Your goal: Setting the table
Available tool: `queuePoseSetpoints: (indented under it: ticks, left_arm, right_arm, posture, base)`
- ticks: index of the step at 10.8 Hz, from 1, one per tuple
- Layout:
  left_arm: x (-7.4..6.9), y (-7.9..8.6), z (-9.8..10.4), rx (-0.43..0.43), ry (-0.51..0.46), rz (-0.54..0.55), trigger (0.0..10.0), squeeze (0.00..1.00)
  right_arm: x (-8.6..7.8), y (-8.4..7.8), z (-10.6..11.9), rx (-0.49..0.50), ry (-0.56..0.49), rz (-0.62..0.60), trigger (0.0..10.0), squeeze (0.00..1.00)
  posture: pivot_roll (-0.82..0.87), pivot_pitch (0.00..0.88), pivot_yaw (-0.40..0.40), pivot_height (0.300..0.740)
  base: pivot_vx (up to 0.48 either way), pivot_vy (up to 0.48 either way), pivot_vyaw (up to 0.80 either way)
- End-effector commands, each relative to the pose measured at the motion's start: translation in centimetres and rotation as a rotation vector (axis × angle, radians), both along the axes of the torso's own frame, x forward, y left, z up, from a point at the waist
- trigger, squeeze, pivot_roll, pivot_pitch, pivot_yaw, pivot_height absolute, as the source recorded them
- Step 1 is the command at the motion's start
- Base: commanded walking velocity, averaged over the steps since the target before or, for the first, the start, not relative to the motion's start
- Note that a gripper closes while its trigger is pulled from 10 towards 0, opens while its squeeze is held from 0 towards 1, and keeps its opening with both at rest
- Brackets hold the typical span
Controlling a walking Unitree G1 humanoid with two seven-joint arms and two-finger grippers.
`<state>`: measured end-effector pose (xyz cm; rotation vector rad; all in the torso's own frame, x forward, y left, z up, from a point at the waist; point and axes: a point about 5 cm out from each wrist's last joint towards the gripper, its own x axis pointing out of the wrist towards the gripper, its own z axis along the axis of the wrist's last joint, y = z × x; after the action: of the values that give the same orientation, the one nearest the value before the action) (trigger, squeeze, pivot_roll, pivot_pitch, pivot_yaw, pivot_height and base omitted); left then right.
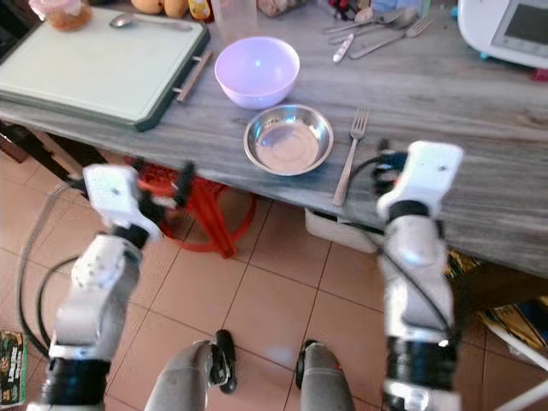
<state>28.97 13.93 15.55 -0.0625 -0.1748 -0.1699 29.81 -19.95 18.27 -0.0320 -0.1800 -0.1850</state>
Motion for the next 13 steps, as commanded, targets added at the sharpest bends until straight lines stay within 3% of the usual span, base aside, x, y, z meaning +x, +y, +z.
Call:
queuePoseSetpoints:
  ticks: [1, 2, 4, 5, 6, 9, 13]
  left_arm:
    - [-0.2, 1.1, -0.5, 0.02, 0.017, 0.055, 10.0, 0.0]
    - [-0.2, 1.4, -0.8, 0.028, 0.021, 0.071, 10.0, 0.0]
    - [0.2, 1.0, -1.1, 0.037, 0.023, 0.045, 10.0, 0.0]
    - [0.3, 1.0, -1.3, 0.039, 0.032, 0.042, 10.0, 0.0]
    - [0.4, 1.1, -1.7, 0.037, 0.042, 0.04, 10.0, 0.0]
    - [0.6, 0.3, -1.8, 0.029, 0.037, 0.025, 10.0, 0.0]
    - [0.5, 0.4, -1.9, 0.026, 0.033, 0.031, 10.0, 0.0]
  right_arm:
    - [-0.6, 0.4, -0.1, 0.005, -0.023, -0.005, 10.0, 0.86]
    - [-0.8, 0.7, -0.6, 0.016, -0.022, 0.0, 10.0, 1.0]
    - [-0.4, 1.0, -0.9, 0.019, -0.01, 0.006, 10.0, 1.0]
    - [-0.1, 1.2, -0.7, 0.002, -0.017, 0.02, 10.0, 0.31]
    - [0.1, 1.2, -0.6, -0.01, -0.028, 0.026, 10.0, 0.0]
    - [0.0, 1.9, -0.8, 0.012, -0.037, 0.033, 10.0, 0.0]
    - [0.2, 2.3, -1.4, 0.022, -0.017, 0.059, 10.0, 0.0]
  posture:
    - [-0.06, 0.156, 0.04, 0.74]
    - [-0.06, 0.149, 0.027, 0.74]
    - [-0.03, 0.13, 0.003, 0.74]
    - [-0.04, 0.126, 0.003, 0.74]
    - [-0.05, 0.116, 0.016, 0.74]
    - [-0.06, 0.115, 0.035, 0.74]
    - [-0.06, 0.112, 0.028, 0.74]
  base:
    - [0.0, 0.0, 0.0]
    - [0.0, 0.0, 0.0]
    - [0.0, 0.0, 0.0]
    - [0.0, 0.0, 0.0]
    - [-0.262, 0.0, 0.0]
    - [-0.296, 0.0, -0.15]
    - [-0.295, 0.0, -0.11]
